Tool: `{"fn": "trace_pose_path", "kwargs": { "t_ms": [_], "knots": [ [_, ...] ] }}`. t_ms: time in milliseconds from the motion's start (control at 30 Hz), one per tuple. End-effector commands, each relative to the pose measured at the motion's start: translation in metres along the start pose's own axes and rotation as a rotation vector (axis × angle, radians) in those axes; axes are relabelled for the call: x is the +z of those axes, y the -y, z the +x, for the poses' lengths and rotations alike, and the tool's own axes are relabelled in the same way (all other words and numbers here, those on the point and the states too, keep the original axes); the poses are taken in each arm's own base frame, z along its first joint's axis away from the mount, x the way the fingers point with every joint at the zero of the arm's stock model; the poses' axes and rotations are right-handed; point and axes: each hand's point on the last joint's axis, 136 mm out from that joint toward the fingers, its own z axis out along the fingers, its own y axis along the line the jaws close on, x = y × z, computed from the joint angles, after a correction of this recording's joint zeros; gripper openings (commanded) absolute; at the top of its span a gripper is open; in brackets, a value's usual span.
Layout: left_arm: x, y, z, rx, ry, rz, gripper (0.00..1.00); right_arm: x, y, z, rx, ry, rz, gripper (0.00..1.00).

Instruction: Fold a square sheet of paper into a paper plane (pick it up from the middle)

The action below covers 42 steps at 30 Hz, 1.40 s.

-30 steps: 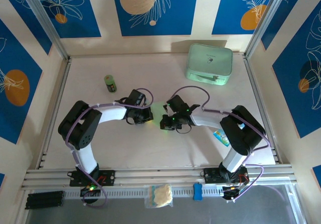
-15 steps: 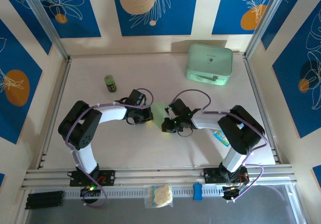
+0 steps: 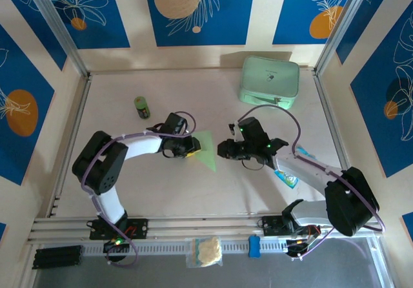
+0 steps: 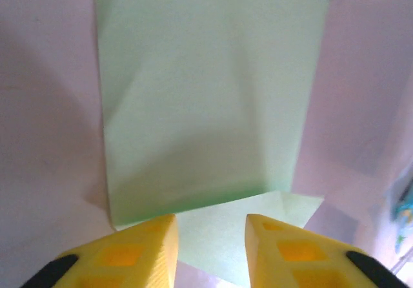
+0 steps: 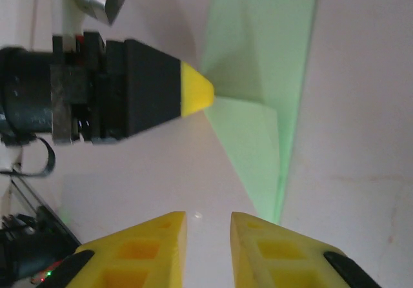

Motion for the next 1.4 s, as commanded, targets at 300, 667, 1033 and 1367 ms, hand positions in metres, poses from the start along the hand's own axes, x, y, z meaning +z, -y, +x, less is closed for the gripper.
{"fn": "trace_pose_path", "kwargs": {
  "t_ms": [300, 667, 1033, 1367],
  "knots": [
    [-0.044, -0.014, -0.007, -0.132, 0.115, 0.056, 0.53, 0.059, 0.003, -0.001, 0.074, -0.116, 0.076, 0.24],
    [-0.023, -0.015, 0.0, -0.14, 0.027, 0.079, 0.51, 0.087, 0.04, 0.004, 0.144, -0.16, 0.216, 0.24],
    [-0.012, -0.014, 0.0, -0.125, -0.017, 0.076, 0.41, 0.1, 0.058, 0.02, 0.18, -0.216, 0.251, 0.19],
    [-0.003, -0.008, -0.003, -0.124, -0.026, 0.118, 0.4, 0.102, 0.064, 0.025, 0.185, -0.232, 0.258, 0.15]
  ]
}}
